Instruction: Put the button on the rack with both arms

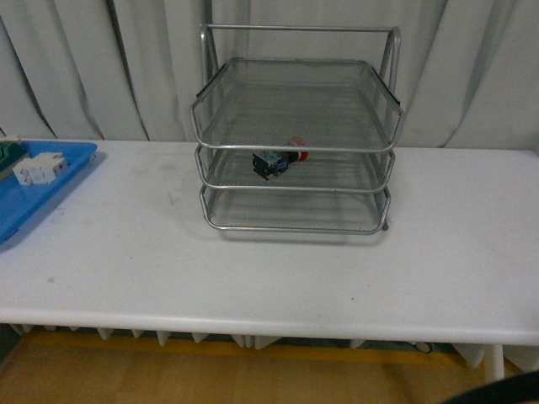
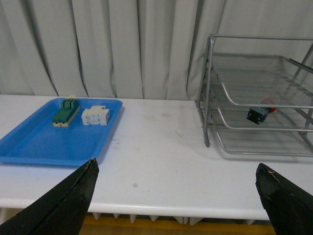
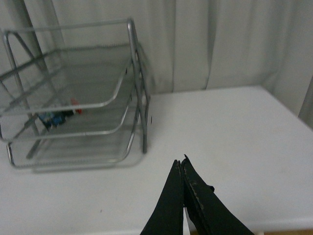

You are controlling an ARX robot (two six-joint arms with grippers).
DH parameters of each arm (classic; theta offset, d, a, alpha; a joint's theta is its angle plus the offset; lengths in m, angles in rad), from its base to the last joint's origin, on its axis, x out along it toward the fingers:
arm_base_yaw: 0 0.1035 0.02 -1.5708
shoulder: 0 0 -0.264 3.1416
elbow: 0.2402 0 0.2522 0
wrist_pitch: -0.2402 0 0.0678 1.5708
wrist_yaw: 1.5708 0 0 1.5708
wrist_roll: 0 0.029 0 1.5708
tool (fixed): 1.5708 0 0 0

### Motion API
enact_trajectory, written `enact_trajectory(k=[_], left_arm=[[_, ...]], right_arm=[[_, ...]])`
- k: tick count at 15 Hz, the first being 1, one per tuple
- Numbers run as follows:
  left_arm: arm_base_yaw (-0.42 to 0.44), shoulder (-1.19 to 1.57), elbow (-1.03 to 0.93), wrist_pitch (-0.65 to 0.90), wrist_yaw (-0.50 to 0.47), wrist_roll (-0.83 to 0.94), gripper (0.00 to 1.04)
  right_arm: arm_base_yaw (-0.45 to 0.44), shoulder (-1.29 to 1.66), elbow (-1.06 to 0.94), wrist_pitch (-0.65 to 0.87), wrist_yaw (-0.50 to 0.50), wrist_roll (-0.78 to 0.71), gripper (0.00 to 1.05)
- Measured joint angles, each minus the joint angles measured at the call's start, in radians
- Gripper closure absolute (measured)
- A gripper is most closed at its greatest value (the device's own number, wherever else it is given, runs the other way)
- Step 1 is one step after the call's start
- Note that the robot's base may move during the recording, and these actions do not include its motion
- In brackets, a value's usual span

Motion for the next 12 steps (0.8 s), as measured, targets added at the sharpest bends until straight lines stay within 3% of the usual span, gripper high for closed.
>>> enact_trajectory(k=[2, 3, 5, 9, 10, 12], left_arm=[[-0.002, 0.0, 0.0, 0.001, 0.002, 0.0, 0.07], [-0.002, 0.0, 0.0, 0.002, 0.002, 0.0, 0.07], [-0.002, 0.0, 0.0, 0.002, 0.002, 0.0, 0.07], [-0.002, 0.0, 0.0, 0.002, 0.002, 0.0, 0.07], [-0.002, 0.0, 0.0, 0.002, 0.002, 0.0, 0.07], [-0.002, 0.0, 0.0, 0.002, 0.002, 0.0, 0.07]], right_arm=[[-0.044, -0.121, -0.01, -0.076, -0.047, -0.043, 1.03], [-0.11, -0.294, -0.038, -0.238, -0.11, -0.064, 1.03], [-0.142, -0.473, -0.034, -0.425, -0.146, -0.071, 1.03], [-0.197, -0.661, -0.037, -0.598, -0.198, -0.071, 1.03], [-0.249, -0.714, -0.037, -0.647, -0.269, -0.072, 1.03], [-0.307, -0.79, -0.037, -0.708, -0.293, -0.074, 1.03]])
